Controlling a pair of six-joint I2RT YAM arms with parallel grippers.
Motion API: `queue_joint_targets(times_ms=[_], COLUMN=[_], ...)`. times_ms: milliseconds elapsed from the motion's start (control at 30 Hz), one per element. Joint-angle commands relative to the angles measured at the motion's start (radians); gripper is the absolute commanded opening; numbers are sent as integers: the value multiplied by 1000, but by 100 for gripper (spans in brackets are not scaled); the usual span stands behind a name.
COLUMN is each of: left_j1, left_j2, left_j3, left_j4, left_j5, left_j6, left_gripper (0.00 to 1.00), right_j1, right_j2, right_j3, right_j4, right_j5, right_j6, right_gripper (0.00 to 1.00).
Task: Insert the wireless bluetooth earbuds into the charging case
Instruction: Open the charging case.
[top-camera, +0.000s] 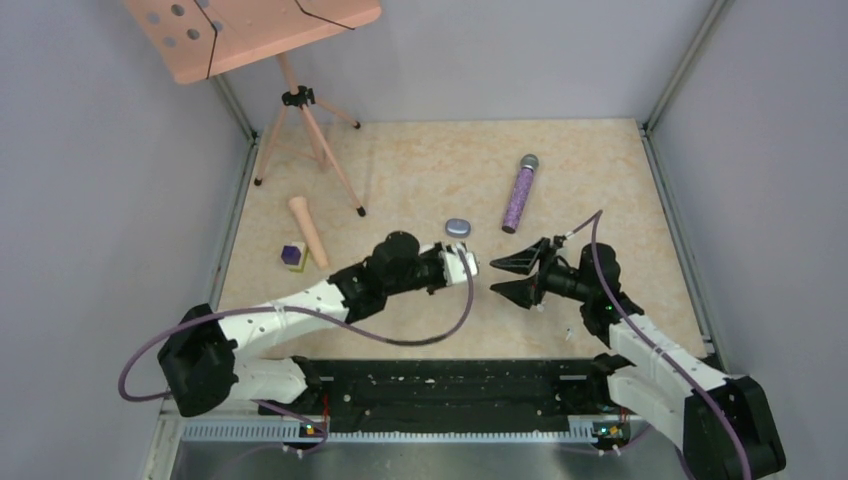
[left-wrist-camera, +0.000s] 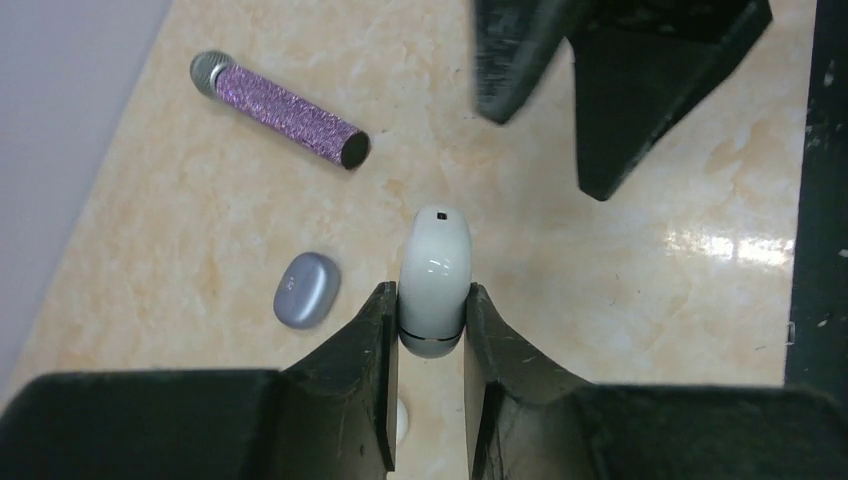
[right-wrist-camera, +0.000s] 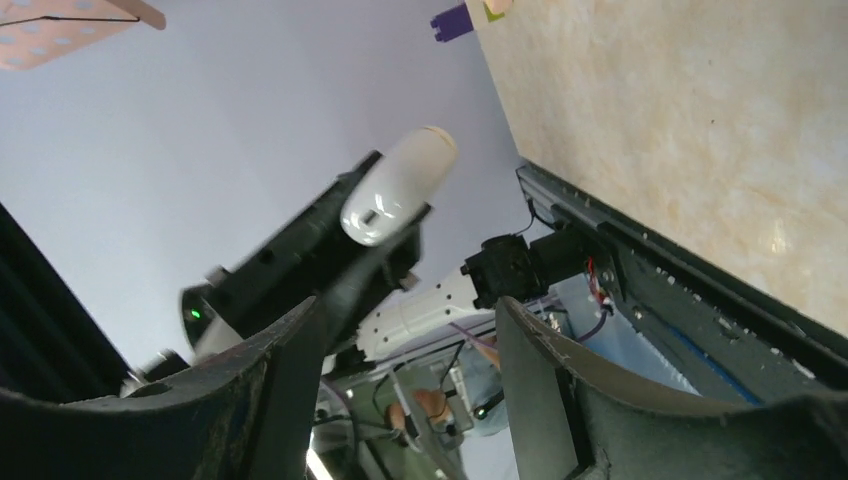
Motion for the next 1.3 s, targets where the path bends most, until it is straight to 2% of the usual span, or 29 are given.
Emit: queue_joint_targets(times_ms=[0,100,233,300,367,500,600,667,700,733,767,967,1267], left_j1=[128,174,216,230,236,246,247,247,247,247,248,251,253], left_j2=[-36,-3,71,145,204,309,339,339,338,338,339,360,389], left_j3=[208,322,474,558,621,731,771,774,773,774,775,801,828], left_j4=[-381,-551,-775,-883,-956,-1113,-1137,-1109,-1096,-1080,-1073,-1078,-1087], left_j5=[224,246,365,467,585,793,809,818,831,842,855,871,865], left_j6=[-315,-412,-460,-449,-424,-359,-371,-394,-403,-412,-418,-420,-422], left_gripper=[0,0,0,0,0,0,0,0,0,0,0,0,0], right_j1=[-35,-41,-37,-33,-27,-5,41,72,87,100,112,152,200], right_j2=[-86,-168,-317,-381,-398,-357,-329,-316,-306,-294,-282,-254,-197], right_j3=[107,126,184,198,190,175,184,191,194,196,194,156,154], right_j4=[-208,-282,-425,-422,-373,-235,-200,-202,-204,-208,-196,-82,-50], right_j5=[38,142,344,352,319,152,104,96,92,84,68,19,-36], right_j6=[-268,-440,-866,-1005,-1074,-1106,-1132,-1159,-1168,-1176,-1175,-1130,-1114], right_gripper=[60,55,54,54,53,52,55,65,78,83,83,80,68])
